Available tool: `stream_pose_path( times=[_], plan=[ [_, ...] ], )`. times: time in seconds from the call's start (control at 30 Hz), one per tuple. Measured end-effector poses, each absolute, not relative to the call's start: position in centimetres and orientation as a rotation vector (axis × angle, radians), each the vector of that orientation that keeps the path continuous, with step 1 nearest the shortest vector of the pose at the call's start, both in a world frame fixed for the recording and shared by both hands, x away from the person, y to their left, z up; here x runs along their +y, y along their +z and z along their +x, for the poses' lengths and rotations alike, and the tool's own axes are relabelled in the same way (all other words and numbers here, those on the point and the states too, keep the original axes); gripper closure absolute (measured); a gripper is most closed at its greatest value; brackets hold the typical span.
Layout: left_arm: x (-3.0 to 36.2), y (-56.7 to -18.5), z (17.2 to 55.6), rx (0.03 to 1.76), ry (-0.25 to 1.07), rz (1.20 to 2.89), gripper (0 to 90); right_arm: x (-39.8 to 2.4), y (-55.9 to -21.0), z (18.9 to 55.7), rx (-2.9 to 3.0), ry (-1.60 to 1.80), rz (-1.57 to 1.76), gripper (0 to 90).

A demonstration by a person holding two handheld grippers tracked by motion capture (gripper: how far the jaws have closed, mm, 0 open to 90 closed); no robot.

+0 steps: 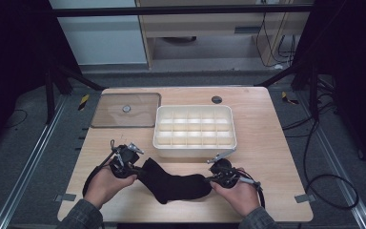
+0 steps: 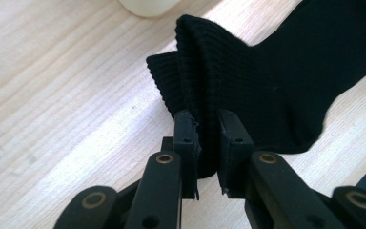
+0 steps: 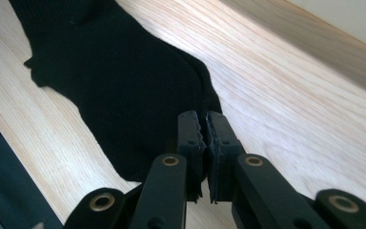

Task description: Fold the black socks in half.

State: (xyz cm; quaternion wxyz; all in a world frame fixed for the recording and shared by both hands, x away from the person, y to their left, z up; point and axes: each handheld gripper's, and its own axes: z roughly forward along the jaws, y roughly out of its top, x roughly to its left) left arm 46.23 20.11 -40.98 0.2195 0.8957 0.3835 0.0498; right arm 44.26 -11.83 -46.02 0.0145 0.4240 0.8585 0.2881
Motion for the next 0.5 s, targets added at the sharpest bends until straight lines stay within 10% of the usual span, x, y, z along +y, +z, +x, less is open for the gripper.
stream_pose_path(
  times=[0.5],
  plan=[
    [20.6,-39.1,46.1,1.032,0.159,2.459,79.6,-8.7,-46.5,45.6,2.702,0.912,1.311,85.9]
  ],
)
